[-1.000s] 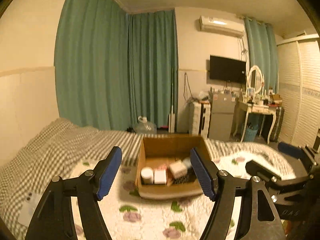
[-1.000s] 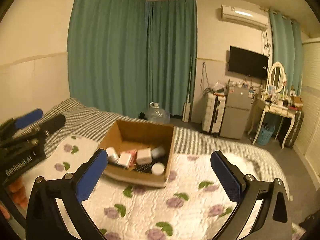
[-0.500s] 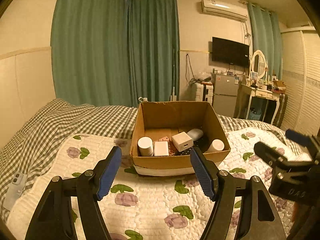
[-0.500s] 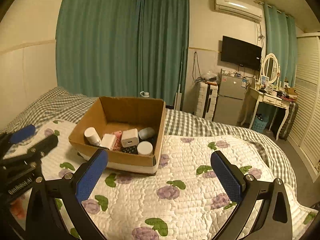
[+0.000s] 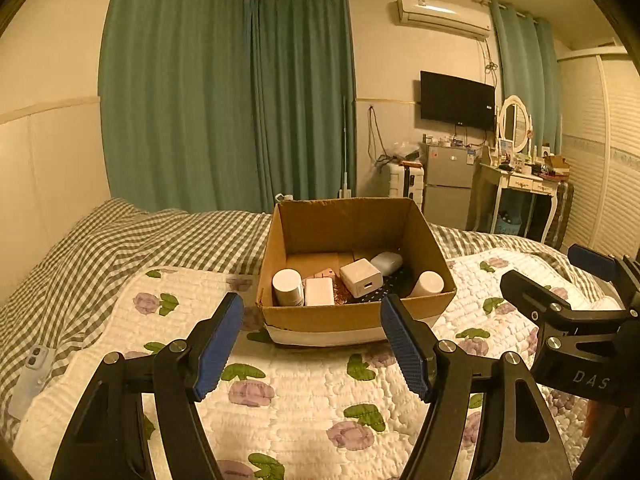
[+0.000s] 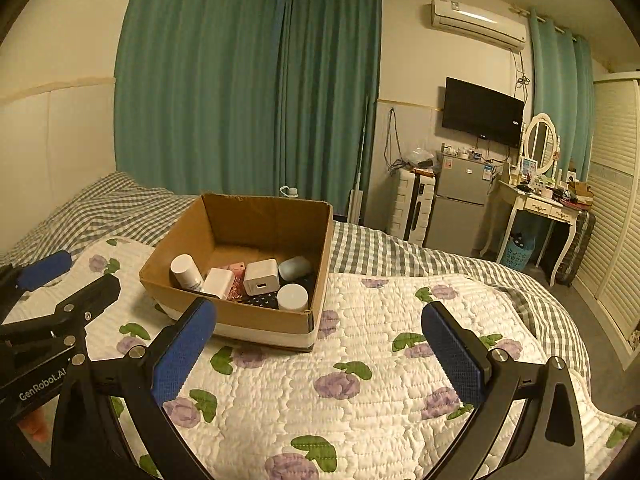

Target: Organize rigid objects

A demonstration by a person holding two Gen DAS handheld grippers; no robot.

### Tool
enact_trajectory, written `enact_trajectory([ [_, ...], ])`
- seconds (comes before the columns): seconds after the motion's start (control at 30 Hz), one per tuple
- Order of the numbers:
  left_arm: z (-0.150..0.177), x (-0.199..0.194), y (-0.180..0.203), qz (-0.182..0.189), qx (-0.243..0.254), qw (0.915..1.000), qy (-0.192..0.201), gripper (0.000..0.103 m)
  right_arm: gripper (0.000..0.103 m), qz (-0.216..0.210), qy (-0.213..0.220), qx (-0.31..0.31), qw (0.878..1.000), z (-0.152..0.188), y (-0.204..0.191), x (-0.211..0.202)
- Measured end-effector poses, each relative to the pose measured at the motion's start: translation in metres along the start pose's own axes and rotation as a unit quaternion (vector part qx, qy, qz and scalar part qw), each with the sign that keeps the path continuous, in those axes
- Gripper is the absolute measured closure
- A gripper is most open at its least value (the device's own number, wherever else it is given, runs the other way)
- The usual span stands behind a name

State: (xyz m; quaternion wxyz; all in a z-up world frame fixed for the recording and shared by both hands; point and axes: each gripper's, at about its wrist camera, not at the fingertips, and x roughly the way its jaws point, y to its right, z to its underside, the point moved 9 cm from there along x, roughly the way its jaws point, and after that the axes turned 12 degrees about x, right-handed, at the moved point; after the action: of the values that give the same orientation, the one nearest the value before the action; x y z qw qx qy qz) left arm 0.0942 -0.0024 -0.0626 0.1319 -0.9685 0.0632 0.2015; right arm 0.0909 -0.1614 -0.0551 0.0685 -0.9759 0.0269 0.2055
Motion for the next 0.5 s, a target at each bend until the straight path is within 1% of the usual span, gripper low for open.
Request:
enact_trajectory([
  [0.27, 0.0024, 0.0021, -0.0004, 0.006, -0.001, 1.0000, -0.004, 0.029, 0.000, 0.003, -0.004, 0.001, 1.000, 0.0024, 0.0007, 0.0014],
  [0.5, 0.0035, 0.0021, -0.0009, 0.004, -0.002, 1.0000, -0.005, 0.029, 0.000, 0.007, -0.006, -0.001, 1.000, 0.0034, 0.0015, 0.0030],
])
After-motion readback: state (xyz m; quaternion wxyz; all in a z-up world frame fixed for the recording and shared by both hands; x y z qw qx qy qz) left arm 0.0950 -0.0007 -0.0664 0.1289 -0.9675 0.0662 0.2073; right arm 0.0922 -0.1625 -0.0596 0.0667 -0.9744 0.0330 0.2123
